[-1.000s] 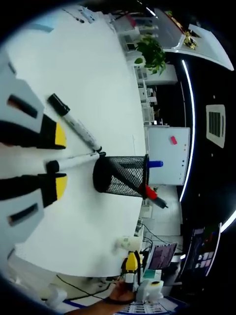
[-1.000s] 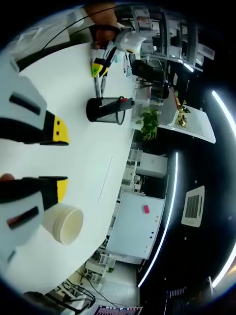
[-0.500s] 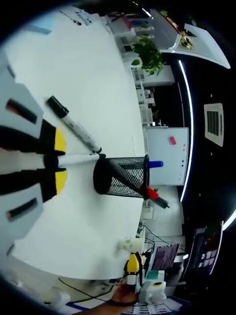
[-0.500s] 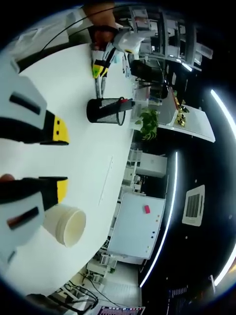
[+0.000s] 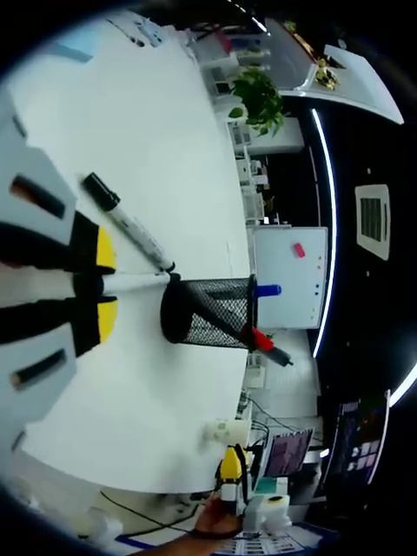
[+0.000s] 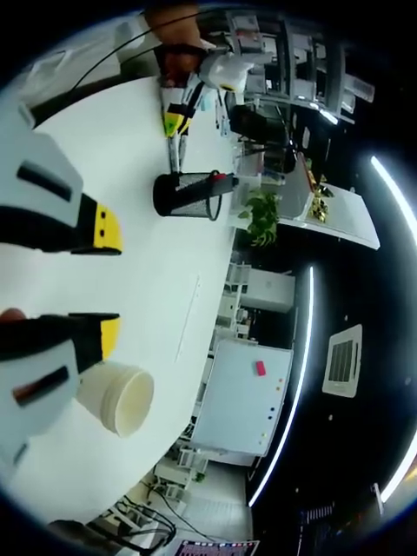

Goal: Place the scattered laser pointers and whiteboard markers into the pen holder and stack the scattered paper cups together

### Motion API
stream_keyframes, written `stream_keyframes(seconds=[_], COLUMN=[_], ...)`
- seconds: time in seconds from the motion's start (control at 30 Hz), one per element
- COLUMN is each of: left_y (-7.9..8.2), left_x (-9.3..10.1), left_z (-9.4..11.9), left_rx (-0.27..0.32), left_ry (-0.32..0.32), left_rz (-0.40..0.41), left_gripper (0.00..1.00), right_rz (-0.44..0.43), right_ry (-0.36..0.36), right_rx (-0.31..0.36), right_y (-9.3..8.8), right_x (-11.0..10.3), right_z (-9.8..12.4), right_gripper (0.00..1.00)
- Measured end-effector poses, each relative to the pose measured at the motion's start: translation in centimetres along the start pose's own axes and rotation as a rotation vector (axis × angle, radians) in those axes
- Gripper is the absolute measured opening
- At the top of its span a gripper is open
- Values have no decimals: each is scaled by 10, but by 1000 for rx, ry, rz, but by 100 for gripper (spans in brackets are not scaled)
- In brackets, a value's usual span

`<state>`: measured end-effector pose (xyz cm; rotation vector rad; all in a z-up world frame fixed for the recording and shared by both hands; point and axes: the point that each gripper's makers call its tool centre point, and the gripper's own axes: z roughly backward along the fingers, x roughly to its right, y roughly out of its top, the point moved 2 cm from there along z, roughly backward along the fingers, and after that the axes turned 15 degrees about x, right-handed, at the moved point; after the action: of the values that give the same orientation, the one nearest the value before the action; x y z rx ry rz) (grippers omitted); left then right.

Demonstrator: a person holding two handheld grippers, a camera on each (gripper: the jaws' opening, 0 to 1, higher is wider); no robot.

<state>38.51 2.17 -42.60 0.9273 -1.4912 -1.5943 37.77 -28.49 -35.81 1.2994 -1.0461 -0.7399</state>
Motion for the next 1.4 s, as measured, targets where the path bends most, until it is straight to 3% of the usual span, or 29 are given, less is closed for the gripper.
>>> stream_keyframes(seconds=[0.57,1.4], left_y=[9,33], left_x=[-2,-5], left_z=[4,10], left_rx=[48,112], left_ry=[-11,-39], left_rz=[-67,-60], left_gripper=[11,11], right_rz=[-2,2], right_ry=[5,-22], right_rx=[-4,-6], right_y=[-3,-3], right_x=[-2,6], right_z=[-1,0], right_gripper=[27,27])
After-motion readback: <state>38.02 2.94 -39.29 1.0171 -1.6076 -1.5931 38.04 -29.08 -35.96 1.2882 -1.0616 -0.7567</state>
